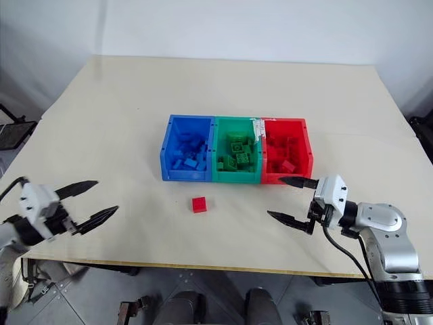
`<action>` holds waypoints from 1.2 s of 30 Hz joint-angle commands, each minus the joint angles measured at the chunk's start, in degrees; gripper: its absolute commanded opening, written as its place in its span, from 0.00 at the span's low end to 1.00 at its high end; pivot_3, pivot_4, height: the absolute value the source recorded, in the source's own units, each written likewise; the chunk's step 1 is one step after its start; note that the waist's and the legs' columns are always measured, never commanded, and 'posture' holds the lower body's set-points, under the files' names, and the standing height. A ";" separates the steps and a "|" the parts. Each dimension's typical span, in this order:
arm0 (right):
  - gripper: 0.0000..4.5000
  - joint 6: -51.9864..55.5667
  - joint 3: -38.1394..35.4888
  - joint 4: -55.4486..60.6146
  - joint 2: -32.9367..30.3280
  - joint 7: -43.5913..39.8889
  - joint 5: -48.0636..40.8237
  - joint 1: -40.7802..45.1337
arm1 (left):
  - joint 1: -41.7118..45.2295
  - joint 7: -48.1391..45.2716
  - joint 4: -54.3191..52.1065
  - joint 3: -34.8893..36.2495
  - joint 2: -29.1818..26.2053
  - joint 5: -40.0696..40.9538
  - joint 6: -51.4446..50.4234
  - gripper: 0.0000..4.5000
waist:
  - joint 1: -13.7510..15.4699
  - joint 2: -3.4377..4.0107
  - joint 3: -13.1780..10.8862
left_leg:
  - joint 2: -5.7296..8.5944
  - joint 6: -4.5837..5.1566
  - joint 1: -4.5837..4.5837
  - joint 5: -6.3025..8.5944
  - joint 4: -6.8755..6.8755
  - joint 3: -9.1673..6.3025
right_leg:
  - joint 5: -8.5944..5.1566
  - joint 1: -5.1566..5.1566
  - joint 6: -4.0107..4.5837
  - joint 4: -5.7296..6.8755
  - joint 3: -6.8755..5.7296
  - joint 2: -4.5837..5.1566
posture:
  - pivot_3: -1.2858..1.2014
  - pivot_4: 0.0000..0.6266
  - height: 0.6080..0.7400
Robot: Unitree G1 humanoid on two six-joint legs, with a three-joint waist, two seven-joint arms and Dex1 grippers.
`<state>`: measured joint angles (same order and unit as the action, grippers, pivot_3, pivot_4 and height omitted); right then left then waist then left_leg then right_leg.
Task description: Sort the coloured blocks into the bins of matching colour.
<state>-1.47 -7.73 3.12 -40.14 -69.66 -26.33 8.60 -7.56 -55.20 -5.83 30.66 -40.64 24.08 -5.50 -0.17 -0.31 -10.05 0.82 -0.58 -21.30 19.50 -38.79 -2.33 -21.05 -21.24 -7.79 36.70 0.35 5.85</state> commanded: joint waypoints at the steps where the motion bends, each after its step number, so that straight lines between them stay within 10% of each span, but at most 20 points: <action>1: 1.00 -2.08 -0.28 -1.61 -1.29 -2.32 0.34 0.42 | -2.12 -1.49 -4.69 -0.40 -0.16 3.33 -1.30 0.99 | 0.30 0.02 -0.01 | 0.00 0.00 0.01 0.00 0.00 -0.08 | 0.00 0.08 0.00 -0.08 -0.05 0.02 | 0.52 0.24 1.00; 16: 1.00 -2.12 -6.08 -3.53 -5.18 -1.96 0.03 -5.60 | 22.61 14.81 -19.42 -33.08 1.02 -3.93 -33.24 0.99 | 0.11 0.06 -0.01 | 0.09 0.00 0.02 -0.02 0.33 -0.21 | 0.04 0.16 0.03 -0.12 -0.18 -0.20 | 0.52 0.24 1.00; 27: 1.00 -1.21 -9.73 3.00 -4.13 2.34 -0.78 -14.11 | 29.56 15.47 -14.02 -44.63 4.23 -10.11 -35.70 0.99 | 0.19 0.06 -0.01 | 0.13 -0.02 0.04 -0.04 0.17 -0.17 | 0.04 0.17 0.02 -0.17 -0.14 -0.29 | 0.52 0.24 1.00; 36: 1.00 -1.54 -10.47 4.96 -3.38 4.30 -1.10 -16.19 | 30.40 14.40 -9.99 -46.63 6.48 -11.79 -34.15 0.44 | 0.33 0.06 -0.01 | 0.15 -0.02 0.04 -0.06 0.11 -0.21 | 0.05 0.21 0.01 -0.17 -0.12 -0.28 | 0.52 0.24 1.00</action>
<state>-2.43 -16.30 6.53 -43.70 -65.75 -26.06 -7.30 22.55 -39.88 -15.34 -15.22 -34.46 12.75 -40.23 0.16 -0.26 -10.06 0.98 -0.59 -21.26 19.44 -38.68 -2.55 -21.00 -21.02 -7.78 36.53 0.22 5.58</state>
